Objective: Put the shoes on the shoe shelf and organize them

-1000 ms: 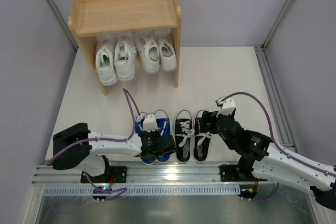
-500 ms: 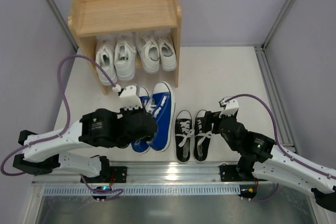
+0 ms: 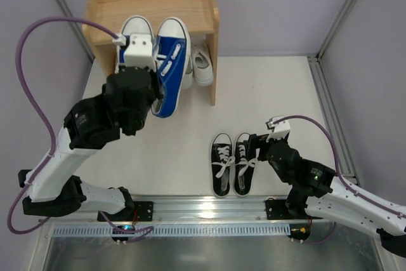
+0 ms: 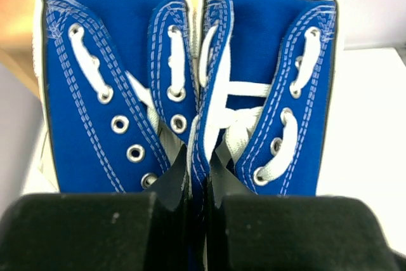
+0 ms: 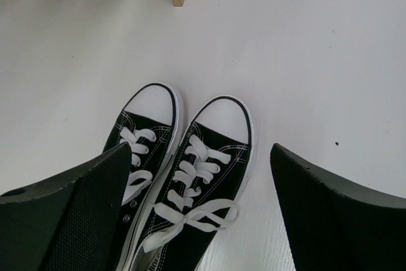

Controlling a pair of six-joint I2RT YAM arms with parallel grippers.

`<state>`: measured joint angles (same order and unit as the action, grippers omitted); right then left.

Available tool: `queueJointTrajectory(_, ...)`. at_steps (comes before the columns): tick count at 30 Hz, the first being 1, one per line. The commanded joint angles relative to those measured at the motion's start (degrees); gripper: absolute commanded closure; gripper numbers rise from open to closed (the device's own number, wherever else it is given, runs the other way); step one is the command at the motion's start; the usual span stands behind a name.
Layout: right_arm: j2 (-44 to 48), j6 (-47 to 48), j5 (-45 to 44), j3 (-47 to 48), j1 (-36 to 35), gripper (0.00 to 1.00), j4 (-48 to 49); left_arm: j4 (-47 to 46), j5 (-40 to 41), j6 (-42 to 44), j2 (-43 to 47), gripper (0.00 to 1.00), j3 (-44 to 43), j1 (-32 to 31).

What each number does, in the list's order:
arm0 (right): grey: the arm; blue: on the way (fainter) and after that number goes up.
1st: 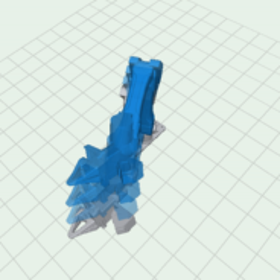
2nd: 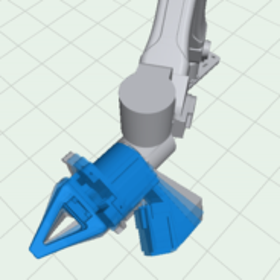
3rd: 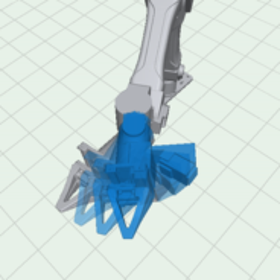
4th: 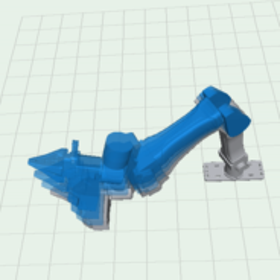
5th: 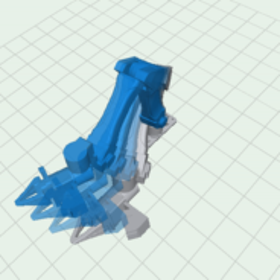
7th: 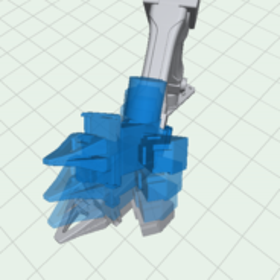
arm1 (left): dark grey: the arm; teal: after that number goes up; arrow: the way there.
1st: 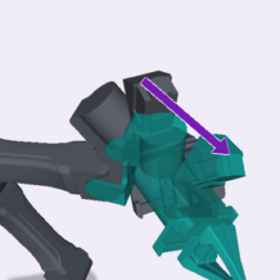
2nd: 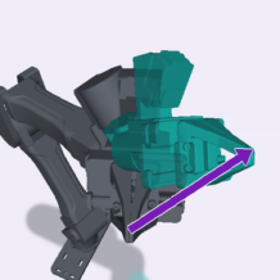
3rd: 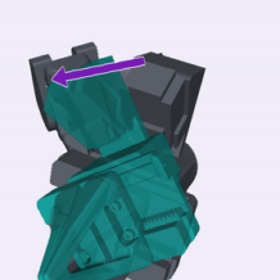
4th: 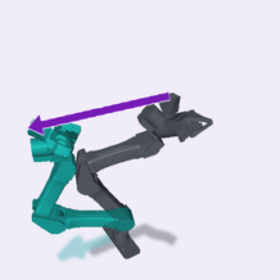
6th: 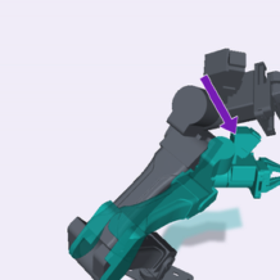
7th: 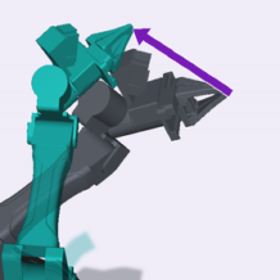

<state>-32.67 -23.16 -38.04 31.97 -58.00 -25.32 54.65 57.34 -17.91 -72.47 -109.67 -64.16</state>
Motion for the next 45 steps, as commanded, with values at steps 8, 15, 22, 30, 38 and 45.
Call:
queueJointTrajectory(8, 2.43, 3.29, 0.59, 2.49, -0.1, 0.1, 2.2, -12.81, -11.89, 24.94, -16.39, 1.0, -37.02, 19.11)
queueJointTrajectory(15, 1.82, 6.36, 2.0, 2.31, -0.1, 0.09, 4.48, -15.8, -25.92, 19.08, -17.09, 1.0, -32.21, 37.95)
queueJointTrajectory(22, -0.2, 9.01, 1.74, 1.87, -0.01, 0.09, 7.65, -21.95, -31.58, 15.01, -20.17, 1.0, -30.34, 47.2)
queueJointTrajectory(30, -2.66, 10.68, 2.53, 0.82, 0.43, 0.09, 10.47, -25.3, -33.18, 14.83, -22.98, 1.0, -30.87, 47.29)
queueJointTrajectory(38, -2.93, 12.08, 4.64, 0.03, 1.48, 0.08, 12.05, -26.61, -28.69, 20.89, -23.6, 1.0, -30.26, 47.55)
queueJointTrajectory(45, -4.95, 12.52, 6.75, 1.26, 2.19, 0.08, 13.01, -27.84, -30.01, 22.22, -24.39, 1.0, -28.94, 49.57)
